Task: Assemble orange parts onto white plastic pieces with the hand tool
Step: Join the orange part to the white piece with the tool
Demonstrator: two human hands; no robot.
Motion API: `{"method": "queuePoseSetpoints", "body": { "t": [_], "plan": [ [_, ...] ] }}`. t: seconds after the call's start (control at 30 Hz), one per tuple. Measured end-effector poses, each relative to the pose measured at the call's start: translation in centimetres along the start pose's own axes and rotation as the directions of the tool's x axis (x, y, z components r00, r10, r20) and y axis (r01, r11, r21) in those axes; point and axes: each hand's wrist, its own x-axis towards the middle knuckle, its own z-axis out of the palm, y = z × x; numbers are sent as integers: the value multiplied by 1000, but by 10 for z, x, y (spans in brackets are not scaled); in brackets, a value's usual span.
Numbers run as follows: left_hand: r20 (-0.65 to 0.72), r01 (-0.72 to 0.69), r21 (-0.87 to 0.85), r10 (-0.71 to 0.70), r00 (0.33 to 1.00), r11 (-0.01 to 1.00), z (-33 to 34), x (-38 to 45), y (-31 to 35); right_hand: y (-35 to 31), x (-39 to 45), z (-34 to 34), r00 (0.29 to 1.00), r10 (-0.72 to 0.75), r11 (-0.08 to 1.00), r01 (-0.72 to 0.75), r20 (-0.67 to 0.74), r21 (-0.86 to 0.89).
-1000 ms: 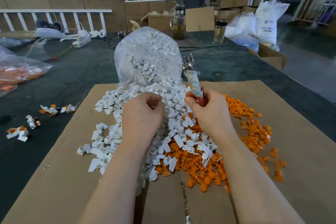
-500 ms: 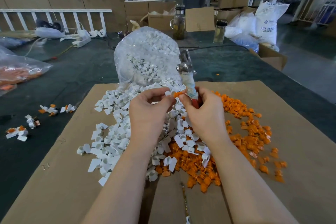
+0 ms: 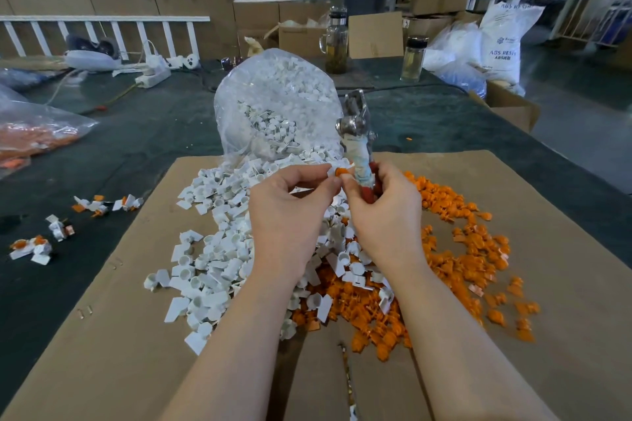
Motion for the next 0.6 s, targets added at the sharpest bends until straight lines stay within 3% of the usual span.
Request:
{"method": "queuePoseSetpoints", "body": {
  "t": [0.6],
  "plan": [
    [-64, -33, 87, 39, 997, 996, 1, -1, -3, 0, 5, -3, 986, 18, 999, -23, 168, 27]
  ]
}}
